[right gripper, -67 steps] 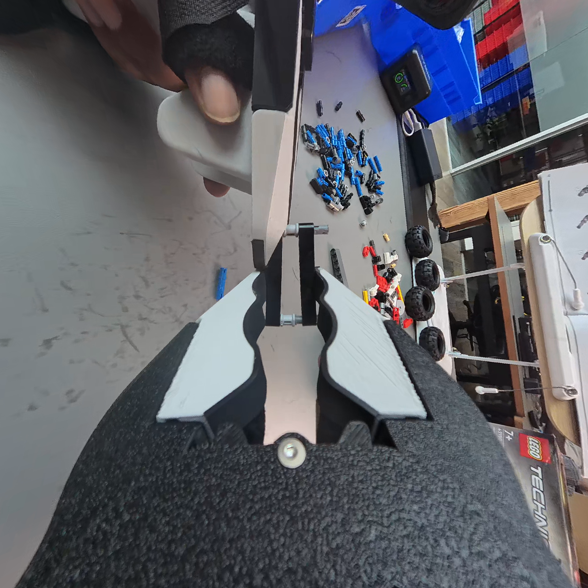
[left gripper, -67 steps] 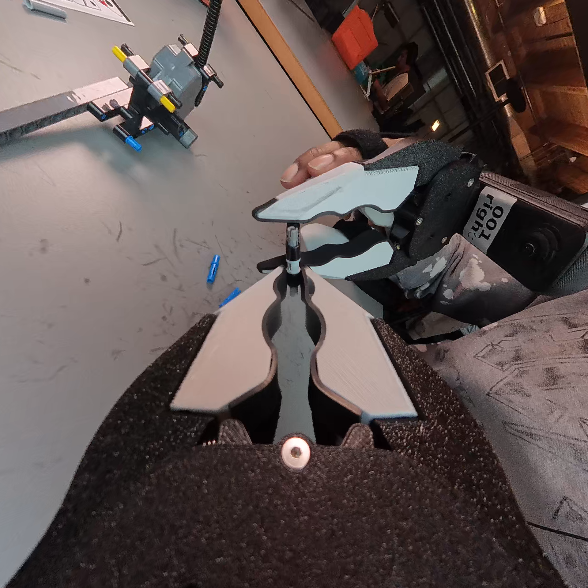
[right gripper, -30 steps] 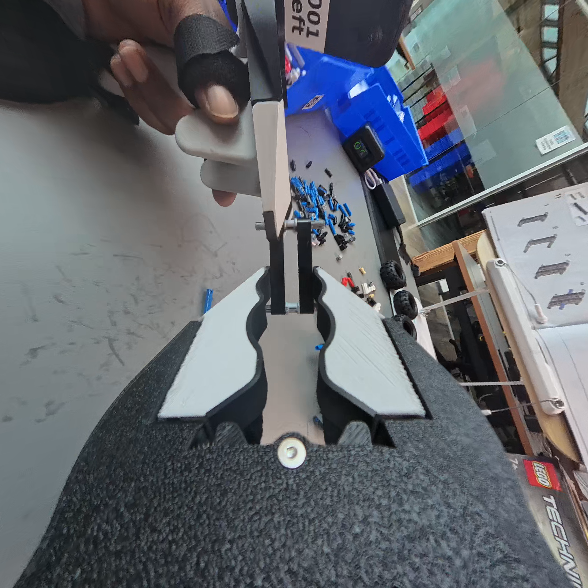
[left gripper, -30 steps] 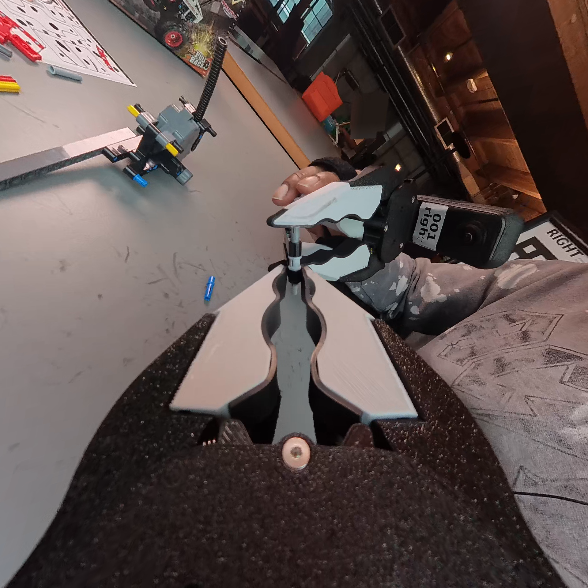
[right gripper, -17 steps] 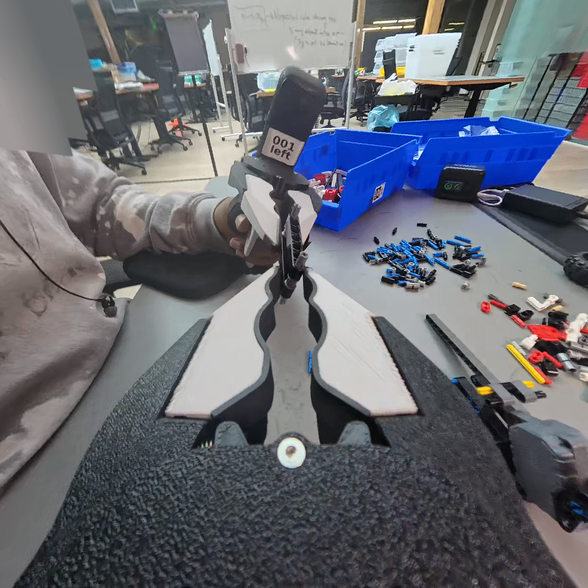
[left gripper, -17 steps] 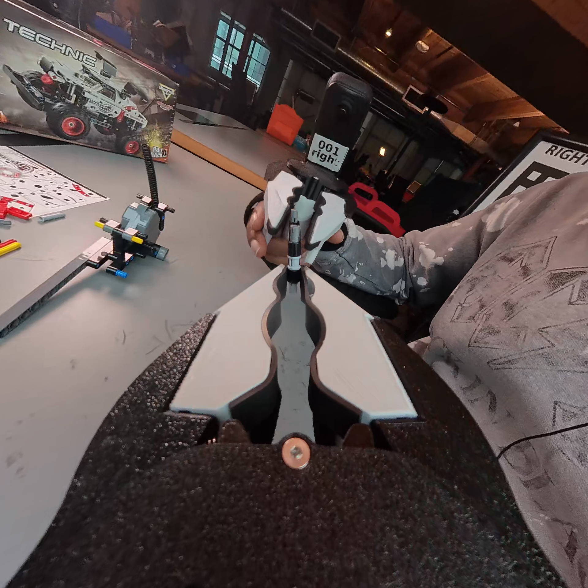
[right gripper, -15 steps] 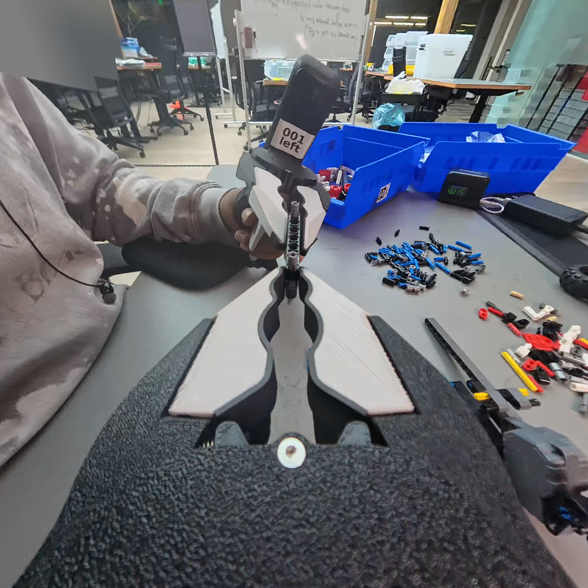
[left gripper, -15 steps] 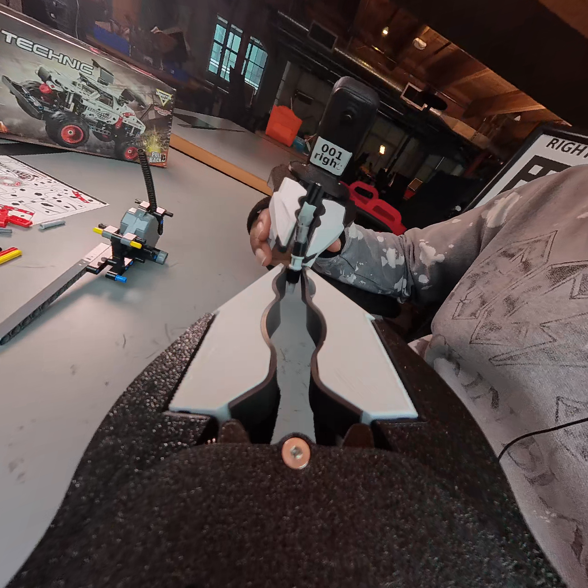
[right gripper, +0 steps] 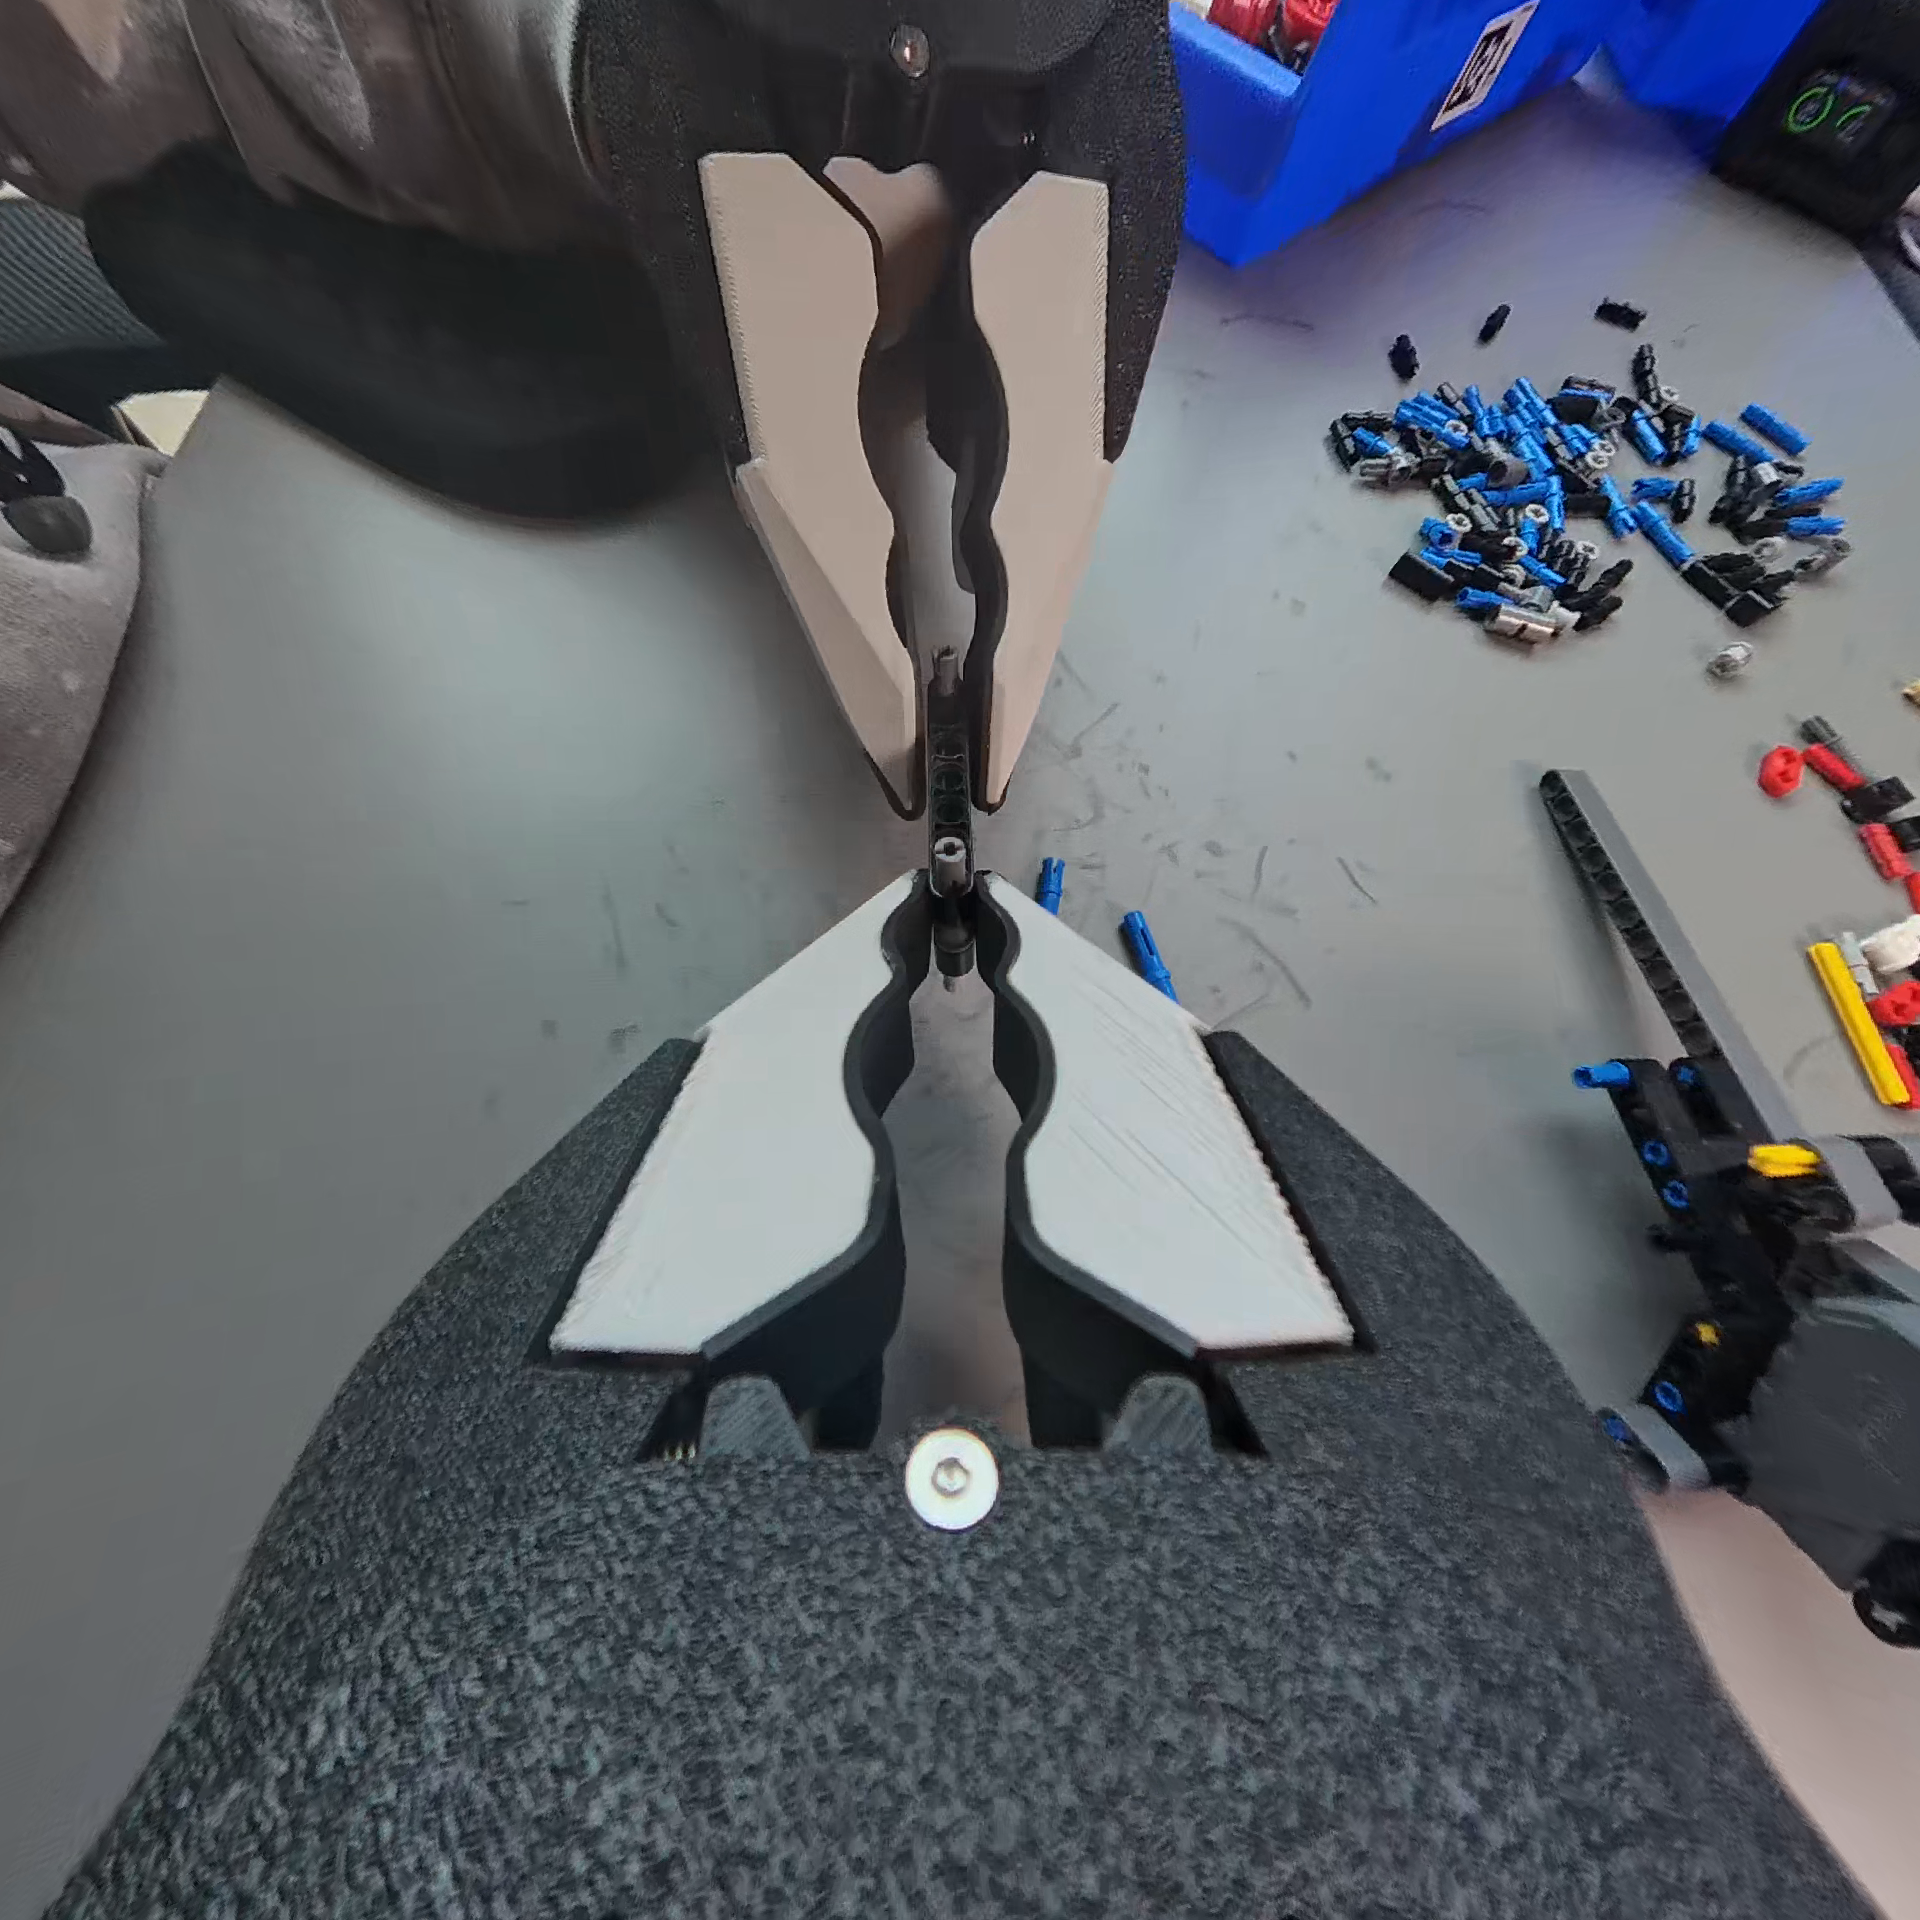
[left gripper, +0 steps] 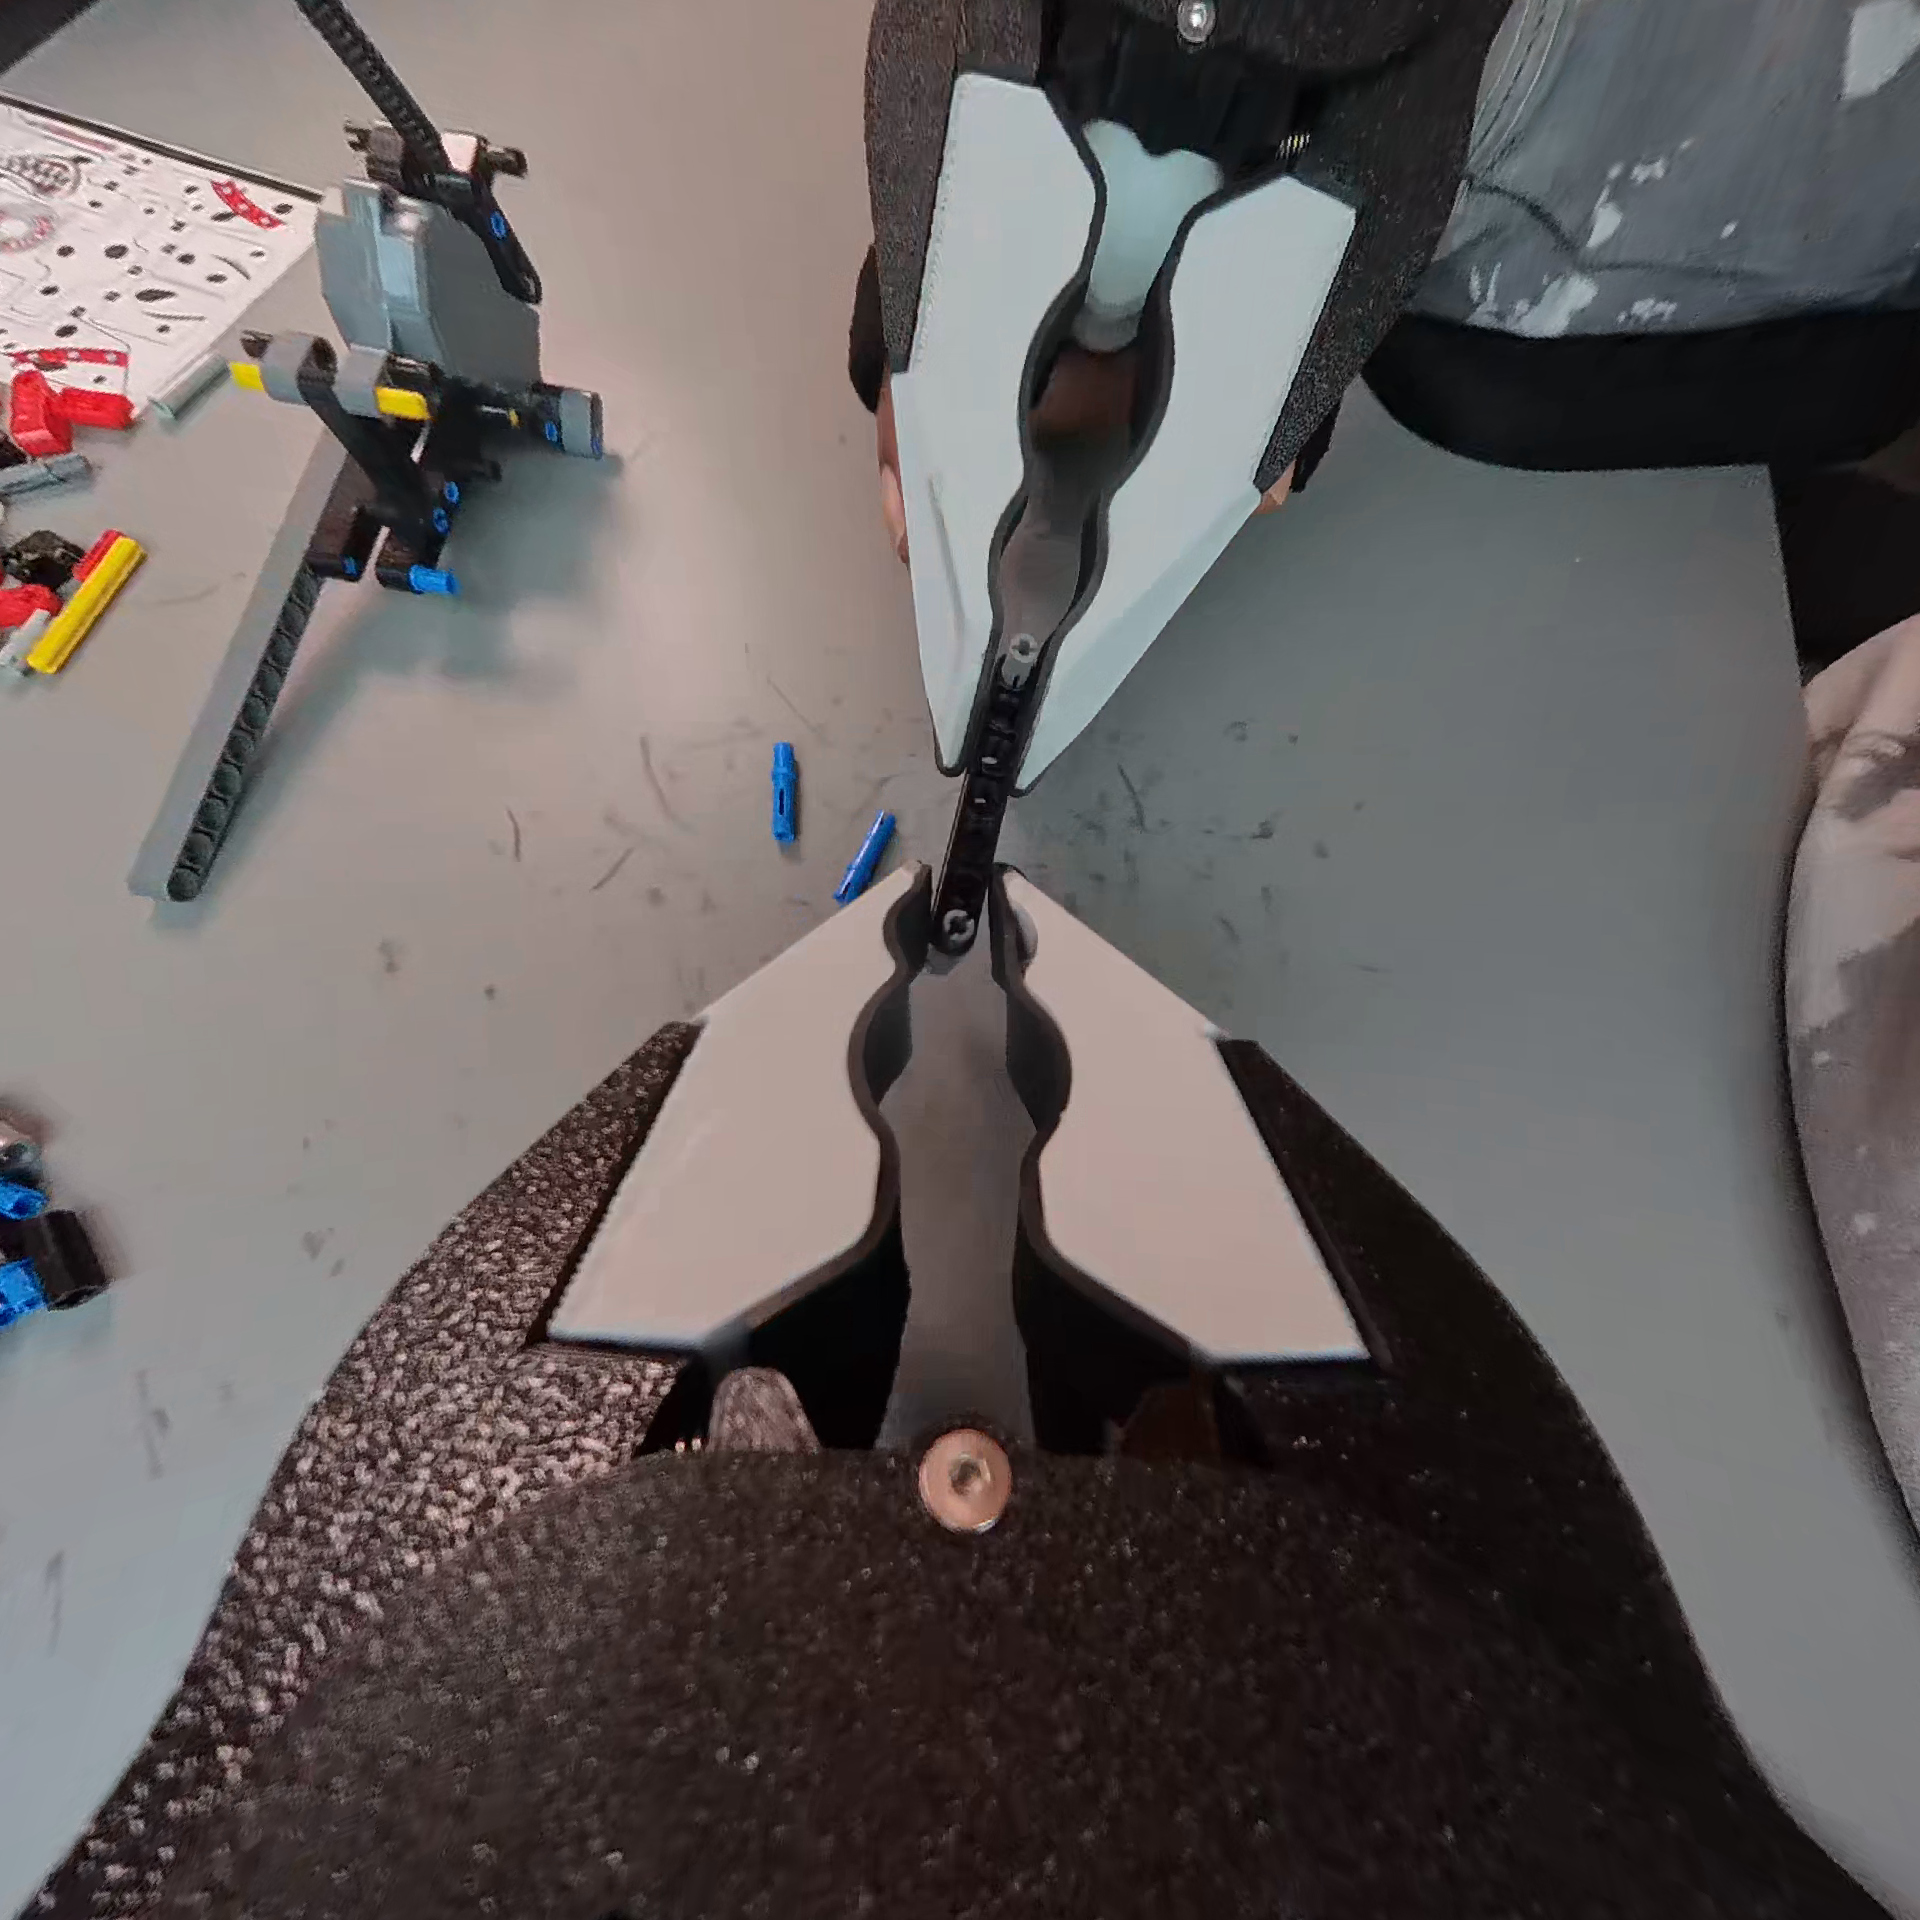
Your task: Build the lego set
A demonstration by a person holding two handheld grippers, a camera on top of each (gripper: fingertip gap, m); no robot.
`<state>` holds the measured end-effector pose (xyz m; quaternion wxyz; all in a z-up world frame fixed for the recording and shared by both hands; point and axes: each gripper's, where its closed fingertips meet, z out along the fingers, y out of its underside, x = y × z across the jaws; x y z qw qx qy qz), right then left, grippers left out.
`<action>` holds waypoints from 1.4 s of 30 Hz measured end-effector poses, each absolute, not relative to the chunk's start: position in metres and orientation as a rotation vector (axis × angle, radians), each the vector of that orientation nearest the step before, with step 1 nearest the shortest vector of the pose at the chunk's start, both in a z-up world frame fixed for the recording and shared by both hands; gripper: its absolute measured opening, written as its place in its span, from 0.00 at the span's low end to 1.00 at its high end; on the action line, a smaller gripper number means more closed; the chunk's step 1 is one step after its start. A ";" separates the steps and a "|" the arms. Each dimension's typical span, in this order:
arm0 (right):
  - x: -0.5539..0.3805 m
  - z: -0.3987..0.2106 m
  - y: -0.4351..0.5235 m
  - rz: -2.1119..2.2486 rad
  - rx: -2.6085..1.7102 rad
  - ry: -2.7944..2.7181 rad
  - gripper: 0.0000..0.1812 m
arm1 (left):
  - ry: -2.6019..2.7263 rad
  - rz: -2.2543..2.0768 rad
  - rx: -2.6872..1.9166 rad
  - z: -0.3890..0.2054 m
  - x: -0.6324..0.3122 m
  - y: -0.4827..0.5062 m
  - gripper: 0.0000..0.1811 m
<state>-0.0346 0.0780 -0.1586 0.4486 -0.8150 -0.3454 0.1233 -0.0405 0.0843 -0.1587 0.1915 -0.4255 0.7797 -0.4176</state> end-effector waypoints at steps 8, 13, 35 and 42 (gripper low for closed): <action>-0.030 -0.173 0.077 0.244 -2.100 -0.882 0.04 | 2.217 -1.165 -1.204 -0.165 -0.041 0.082 0.06; -0.030 -0.176 0.076 0.230 -2.111 -0.893 0.04 | 2.229 -1.145 -1.210 -0.168 -0.041 0.082 0.06; -0.022 -0.155 0.078 0.295 -2.027 -0.809 0.22 | 2.244 -1.176 -1.195 -0.166 -0.048 0.085 0.16; 0.002 -0.109 0.100 0.244 -1.821 -0.572 0.42 | 1.865 -1.488 -1.171 -0.107 -0.037 0.110 0.31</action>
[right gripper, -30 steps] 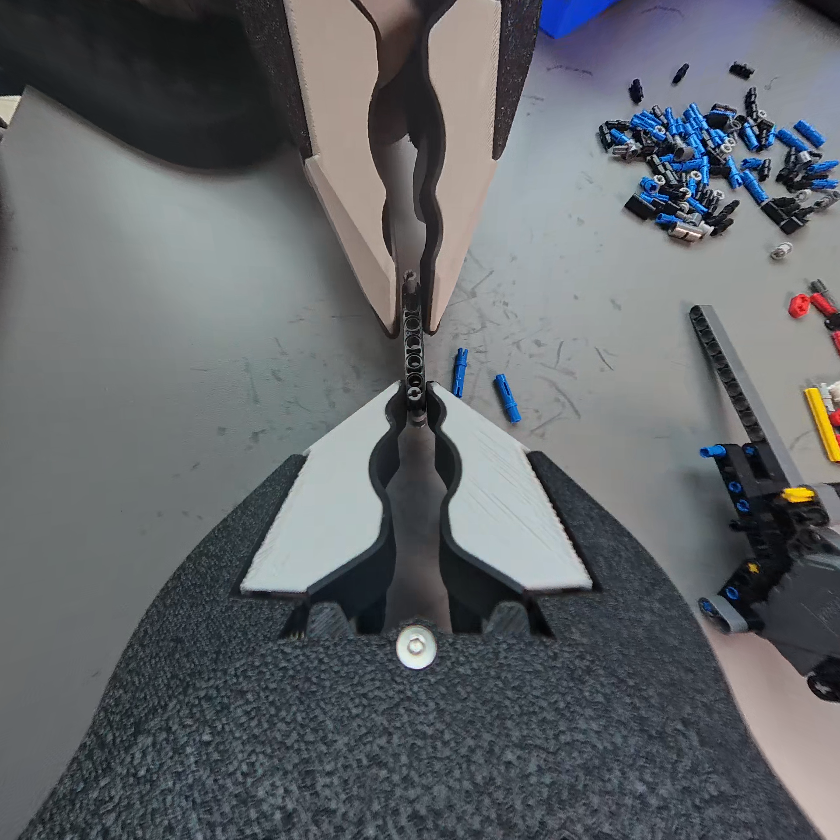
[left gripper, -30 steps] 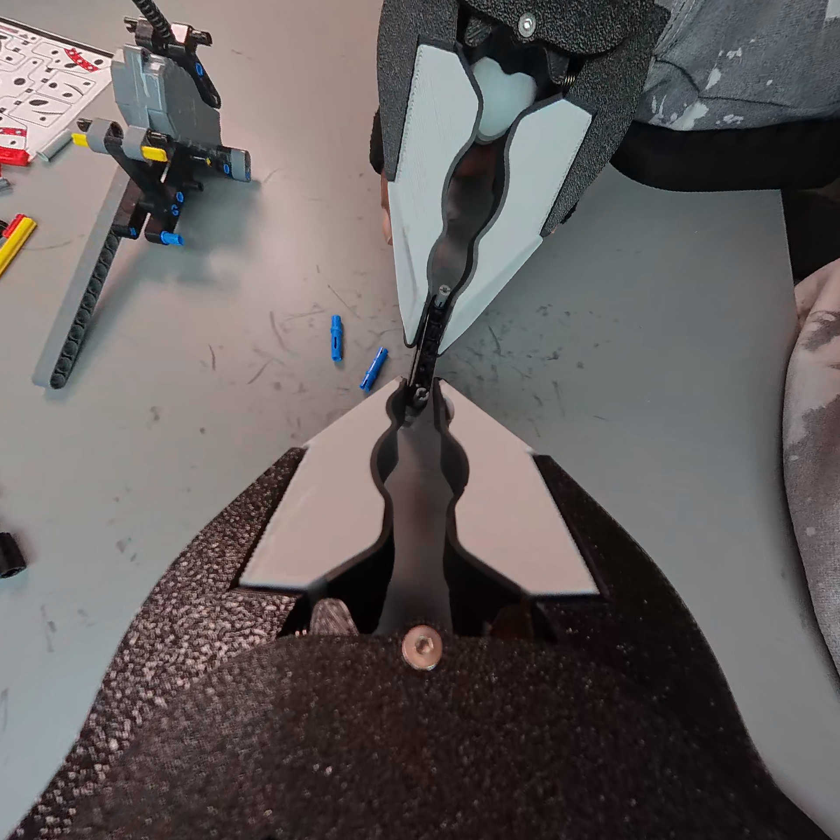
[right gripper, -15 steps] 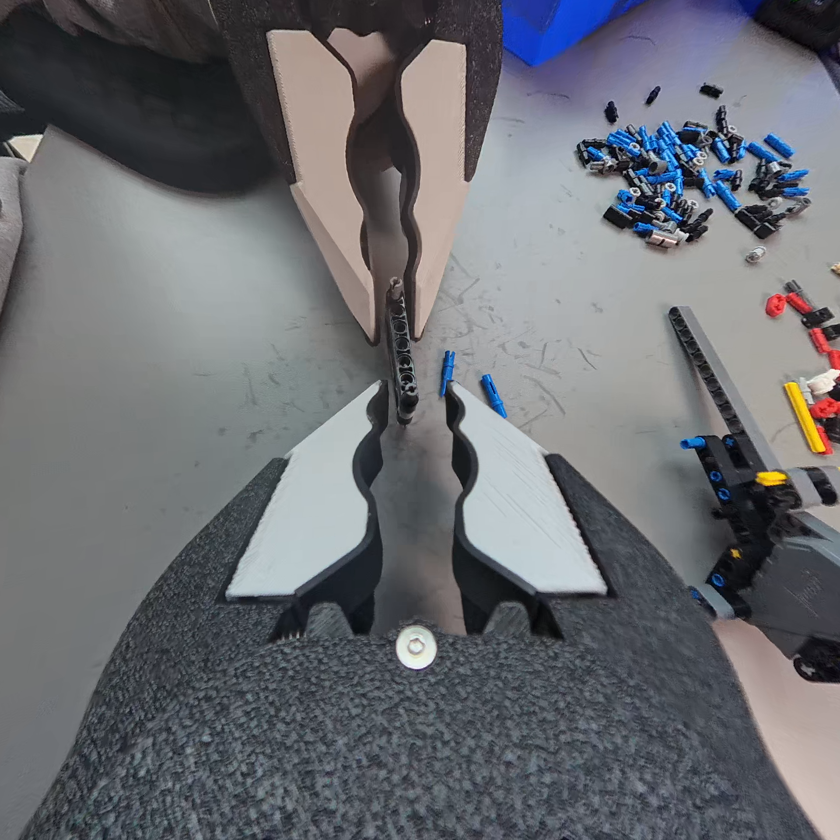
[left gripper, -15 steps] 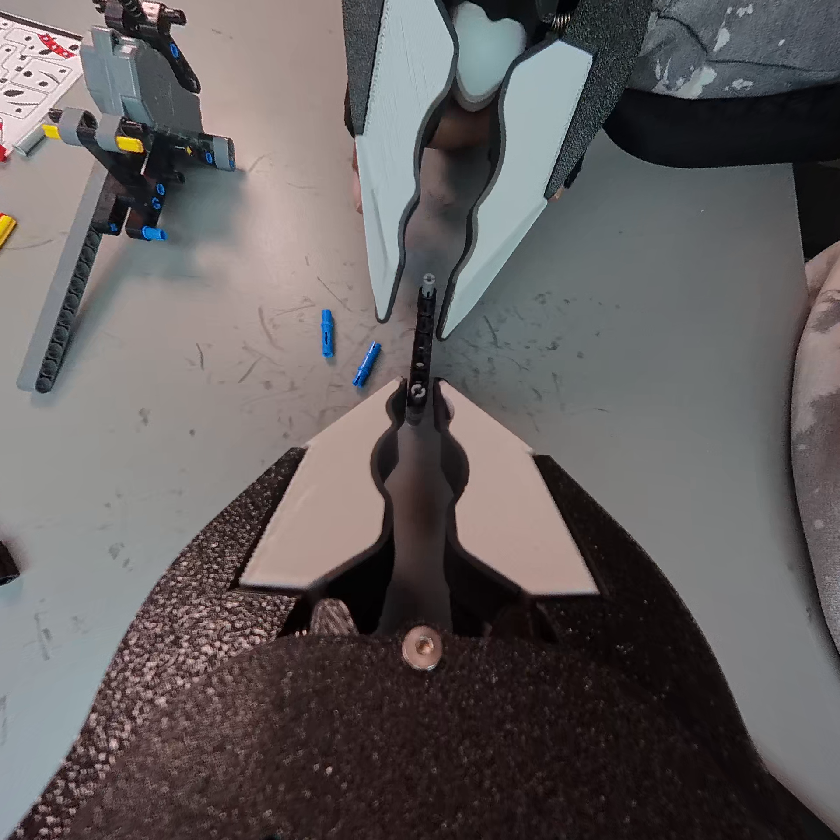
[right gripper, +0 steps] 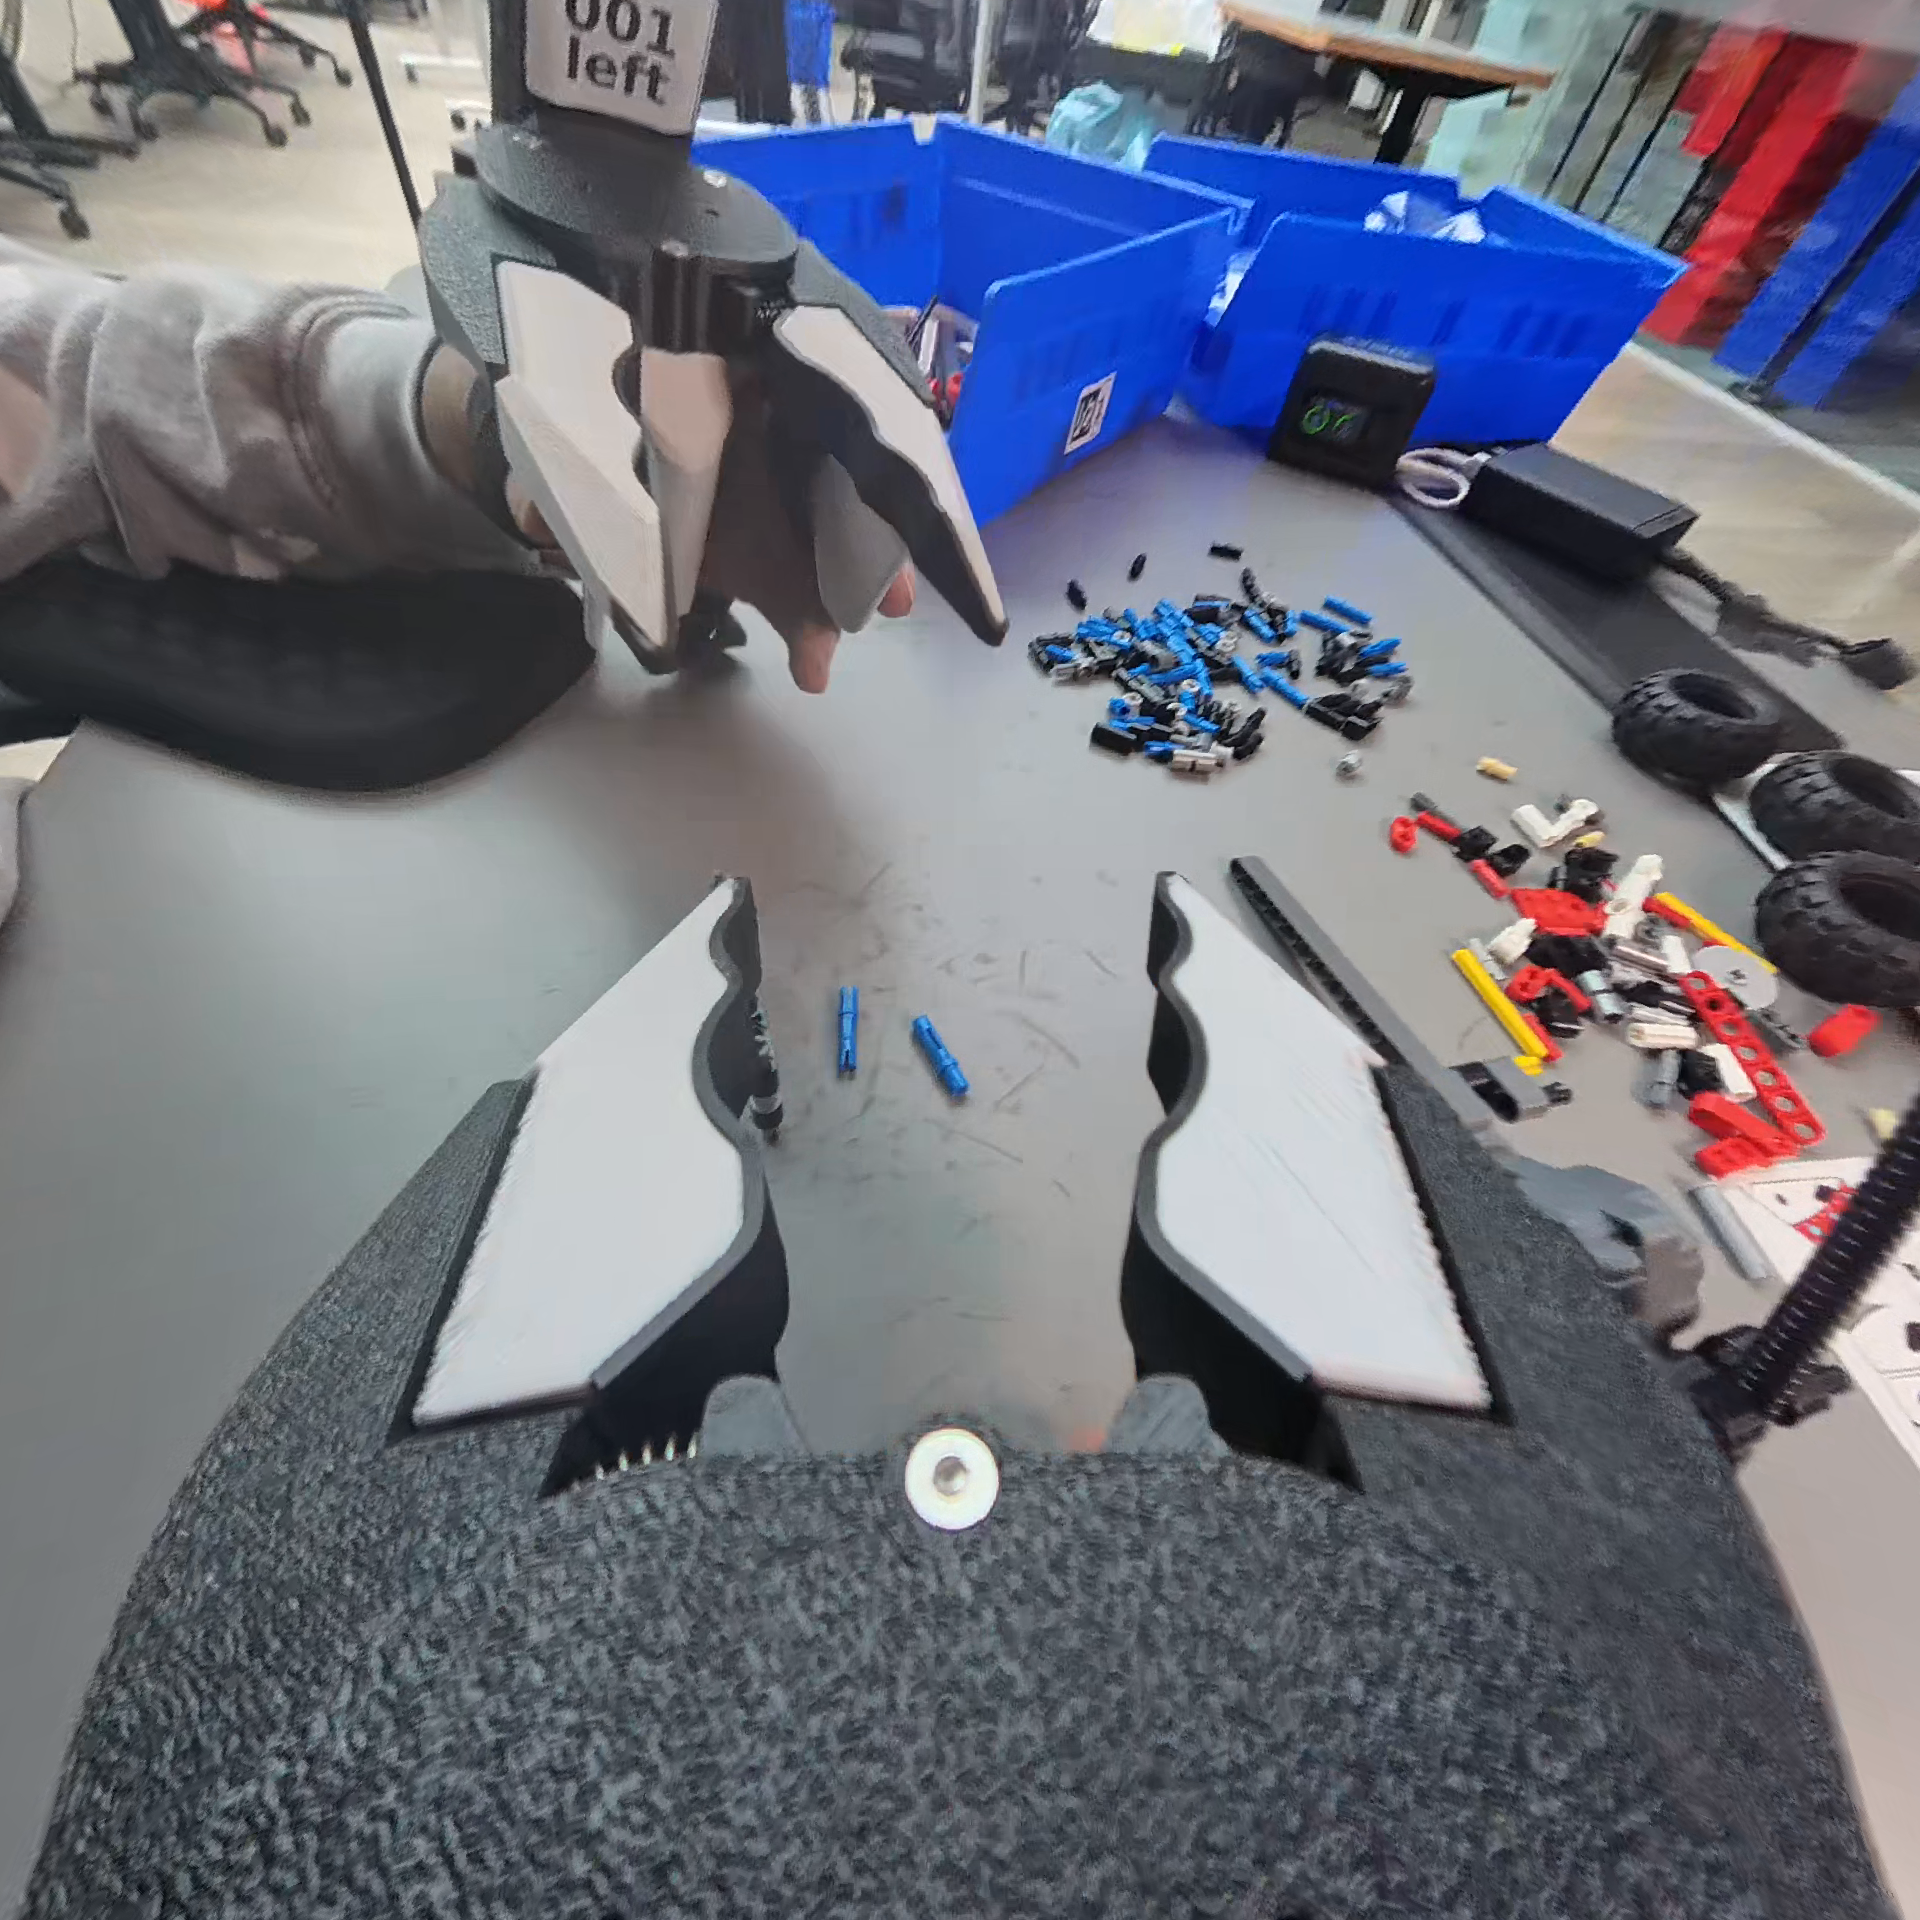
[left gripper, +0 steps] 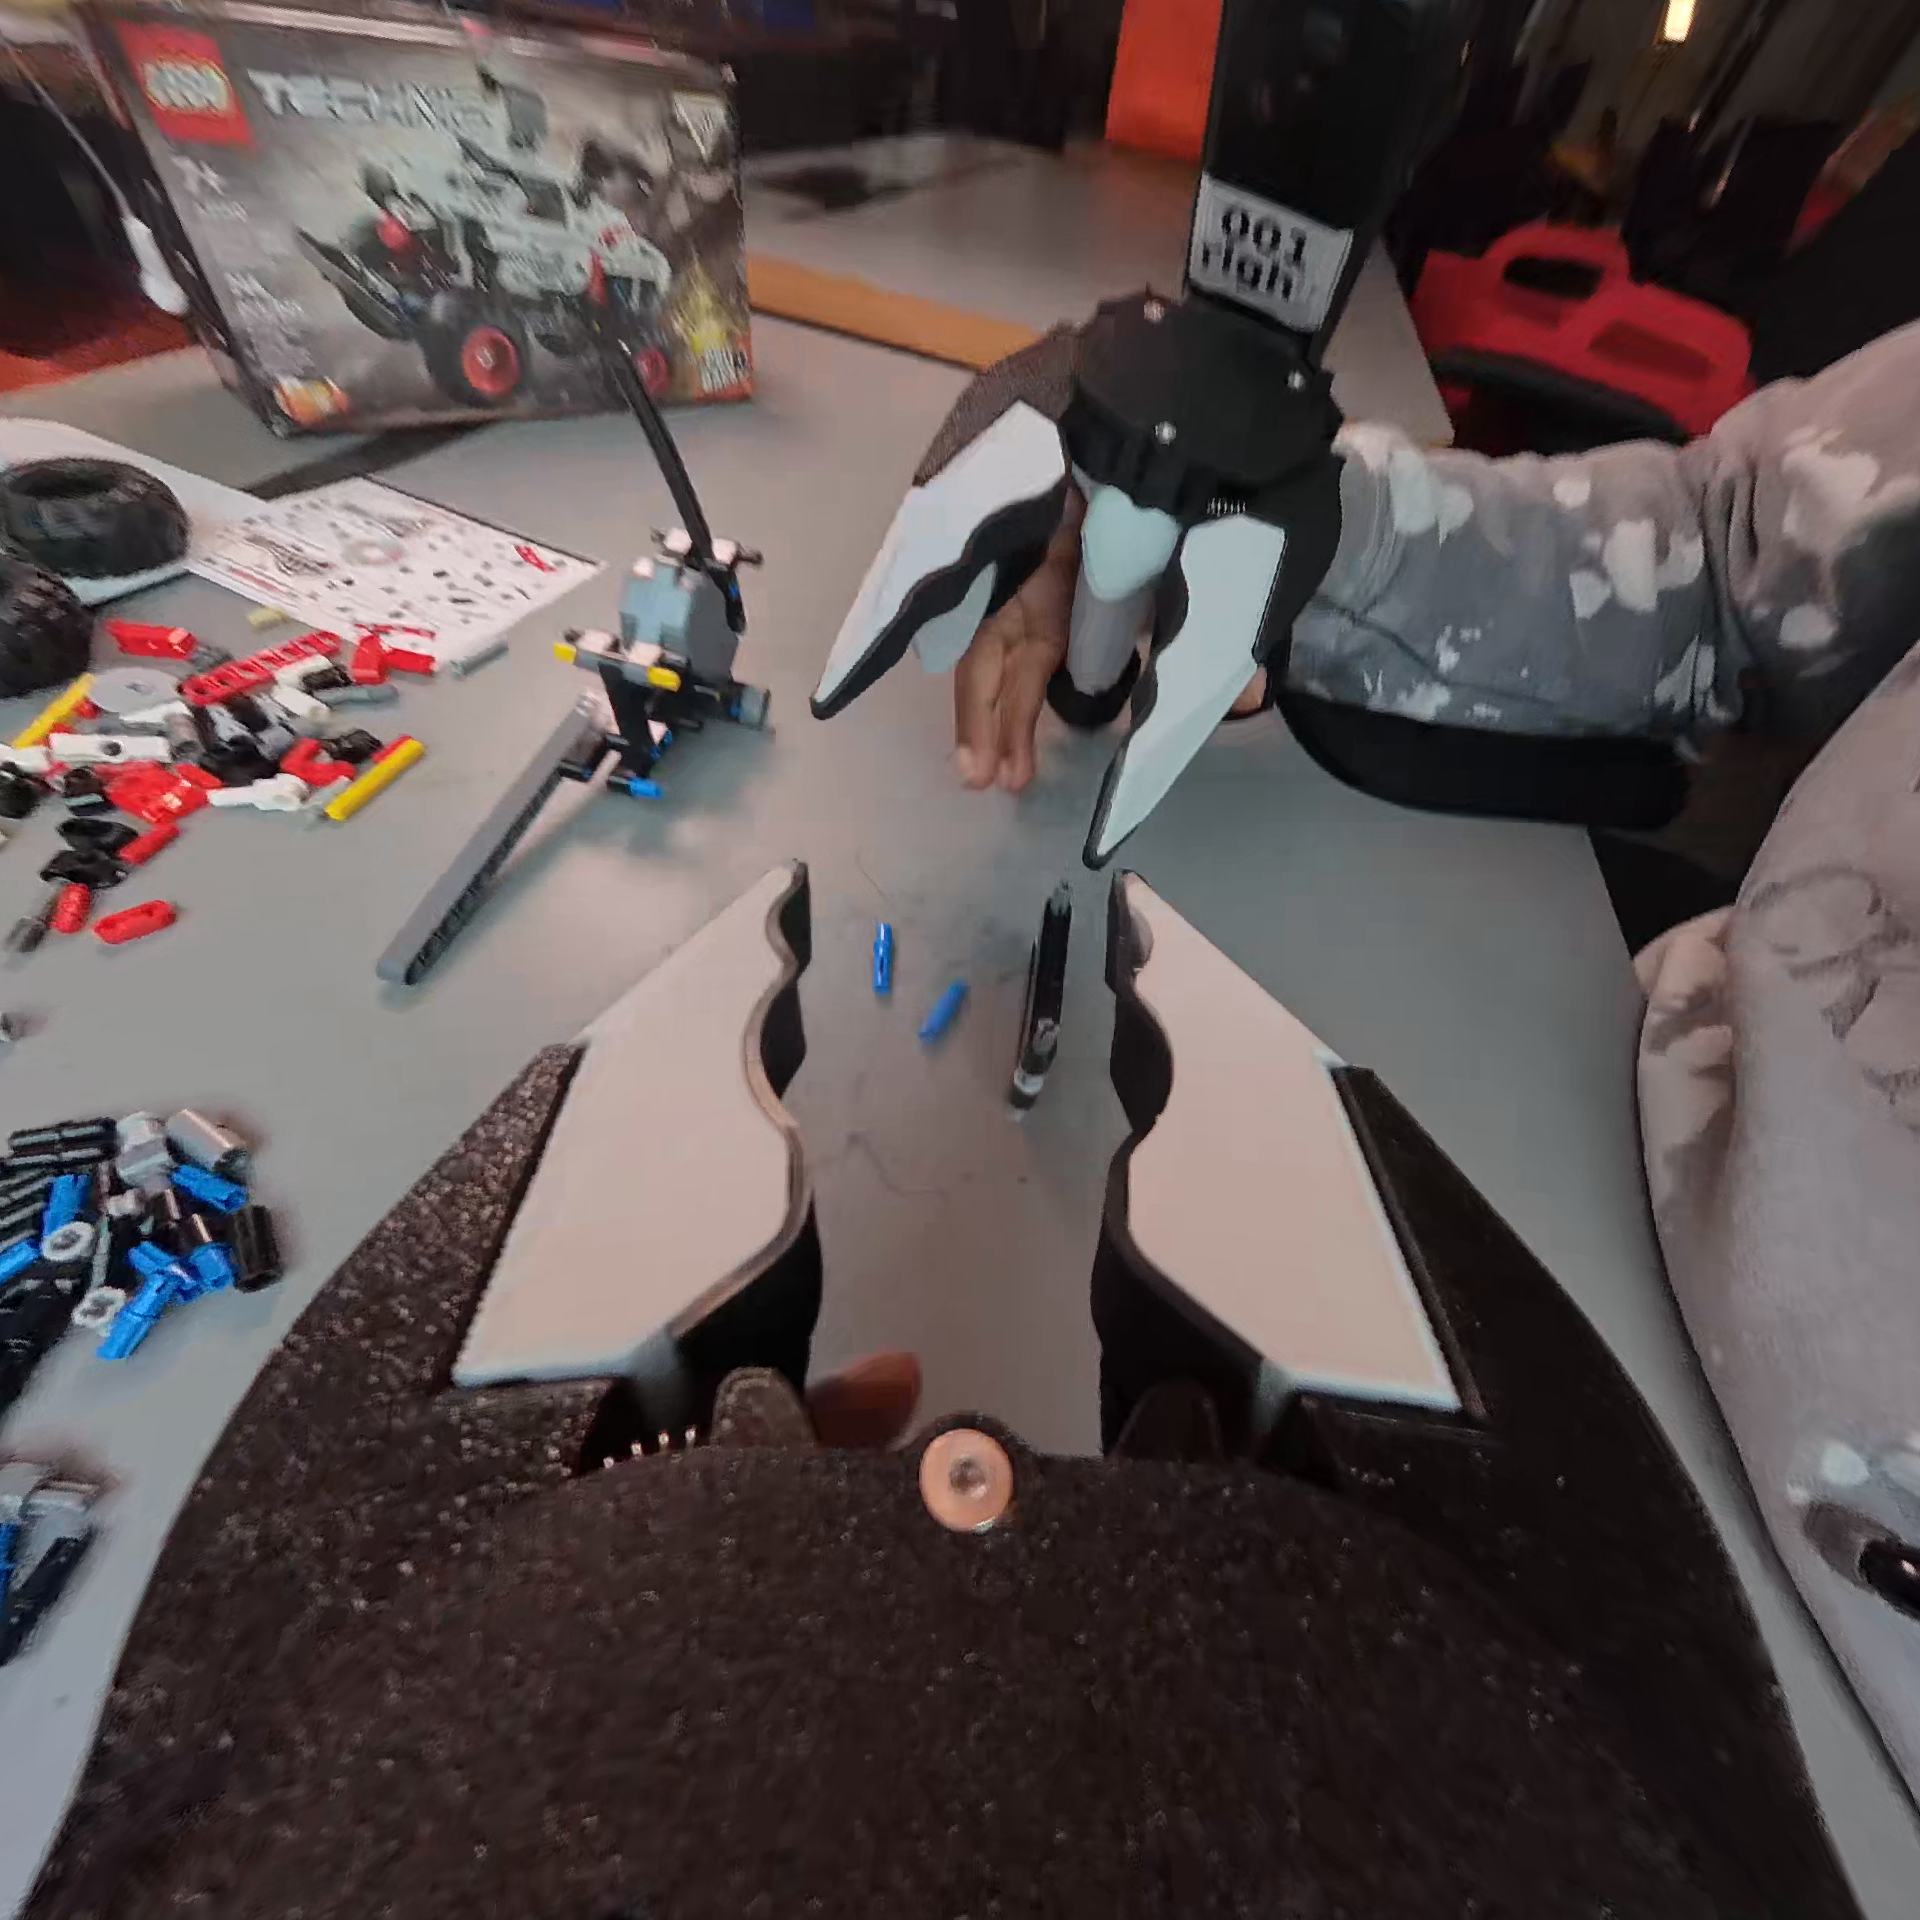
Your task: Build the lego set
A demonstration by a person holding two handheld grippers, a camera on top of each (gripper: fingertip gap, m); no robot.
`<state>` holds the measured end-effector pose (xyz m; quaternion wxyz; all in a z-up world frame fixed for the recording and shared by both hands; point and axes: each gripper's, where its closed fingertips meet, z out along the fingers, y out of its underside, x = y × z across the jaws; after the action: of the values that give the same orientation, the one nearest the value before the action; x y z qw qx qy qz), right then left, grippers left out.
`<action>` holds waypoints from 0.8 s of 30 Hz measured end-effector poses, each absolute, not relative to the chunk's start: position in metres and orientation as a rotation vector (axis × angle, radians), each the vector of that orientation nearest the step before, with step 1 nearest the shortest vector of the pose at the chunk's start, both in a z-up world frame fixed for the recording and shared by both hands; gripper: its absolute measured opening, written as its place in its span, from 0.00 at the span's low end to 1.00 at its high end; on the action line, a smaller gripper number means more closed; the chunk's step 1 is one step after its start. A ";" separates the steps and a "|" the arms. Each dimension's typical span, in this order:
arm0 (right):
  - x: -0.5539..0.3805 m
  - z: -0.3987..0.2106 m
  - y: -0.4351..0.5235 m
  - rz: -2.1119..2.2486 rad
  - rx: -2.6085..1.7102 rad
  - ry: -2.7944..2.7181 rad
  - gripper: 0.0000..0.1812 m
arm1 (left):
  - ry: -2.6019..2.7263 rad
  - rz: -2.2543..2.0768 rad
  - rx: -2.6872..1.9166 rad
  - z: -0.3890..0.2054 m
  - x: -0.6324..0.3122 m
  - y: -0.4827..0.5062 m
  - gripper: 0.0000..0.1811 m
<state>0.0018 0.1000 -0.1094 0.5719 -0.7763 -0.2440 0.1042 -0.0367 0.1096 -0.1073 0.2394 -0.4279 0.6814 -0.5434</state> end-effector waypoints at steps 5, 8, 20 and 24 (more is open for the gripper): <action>0.019 -0.100 0.106 0.175 -1.774 -0.492 0.44 | 1.555 -1.615 -1.178 -0.072 -0.030 0.134 0.52; 0.023 -0.104 0.107 0.172 -1.803 -0.476 0.45 | 1.447 -1.624 -1.199 -0.062 -0.028 0.148 0.66; 0.033 -0.136 0.104 0.089 -1.969 -0.534 0.19 | 1.443 -1.495 -1.256 -0.072 -0.027 0.163 0.47; 0.032 -0.155 0.102 0.108 -2.094 -0.627 0.12 | 1.517 -1.418 -1.281 -0.083 -0.028 0.162 0.36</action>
<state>0.0321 0.1021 -0.1548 0.4588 -0.8501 -0.2546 0.0439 -0.0275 0.1624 -0.0833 0.3436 -0.4931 0.5840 -0.5457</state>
